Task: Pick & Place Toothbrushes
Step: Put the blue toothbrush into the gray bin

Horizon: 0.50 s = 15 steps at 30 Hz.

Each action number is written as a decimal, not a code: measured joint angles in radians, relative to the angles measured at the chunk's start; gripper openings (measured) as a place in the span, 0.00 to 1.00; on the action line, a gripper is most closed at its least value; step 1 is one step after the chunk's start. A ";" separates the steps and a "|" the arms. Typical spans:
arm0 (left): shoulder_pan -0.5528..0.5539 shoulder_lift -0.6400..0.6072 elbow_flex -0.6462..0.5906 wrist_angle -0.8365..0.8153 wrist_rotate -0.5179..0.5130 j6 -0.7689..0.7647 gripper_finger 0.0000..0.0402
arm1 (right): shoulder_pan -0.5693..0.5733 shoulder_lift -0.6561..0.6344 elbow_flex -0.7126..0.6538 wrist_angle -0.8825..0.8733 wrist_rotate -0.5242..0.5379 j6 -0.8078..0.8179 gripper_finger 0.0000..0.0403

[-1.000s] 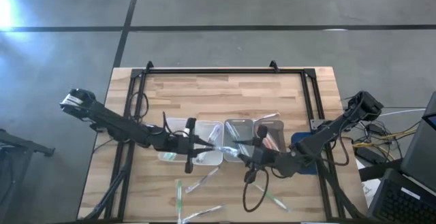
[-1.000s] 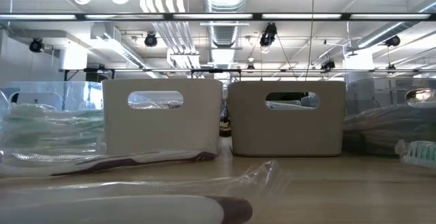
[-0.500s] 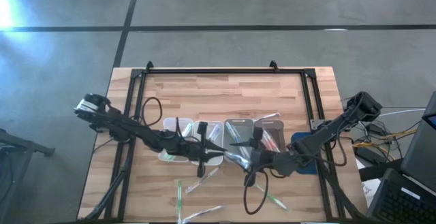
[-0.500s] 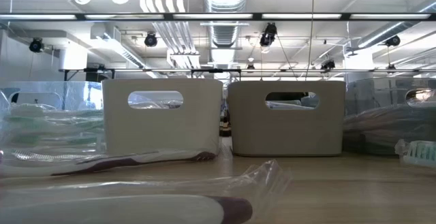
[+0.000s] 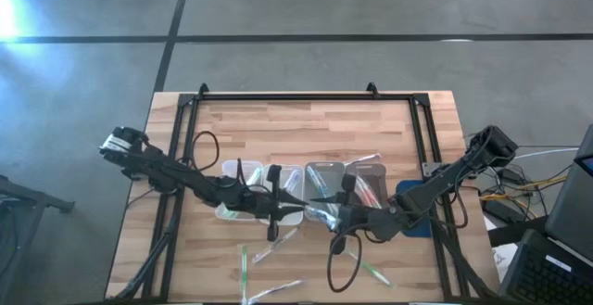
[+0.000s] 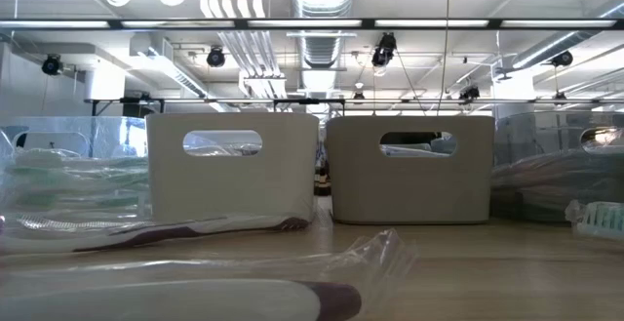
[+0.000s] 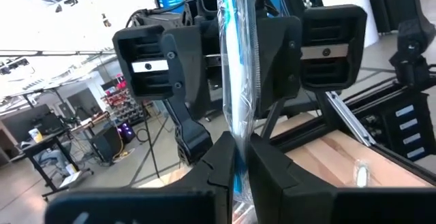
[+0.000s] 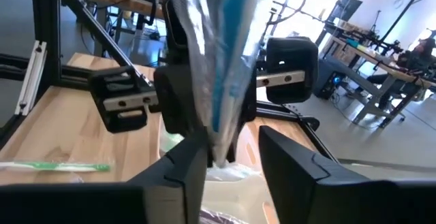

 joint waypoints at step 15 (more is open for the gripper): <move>0.001 0.000 0.000 -0.002 0.001 -0.002 0.07 | -0.001 -0.002 0.000 0.068 -0.081 -0.071 0.05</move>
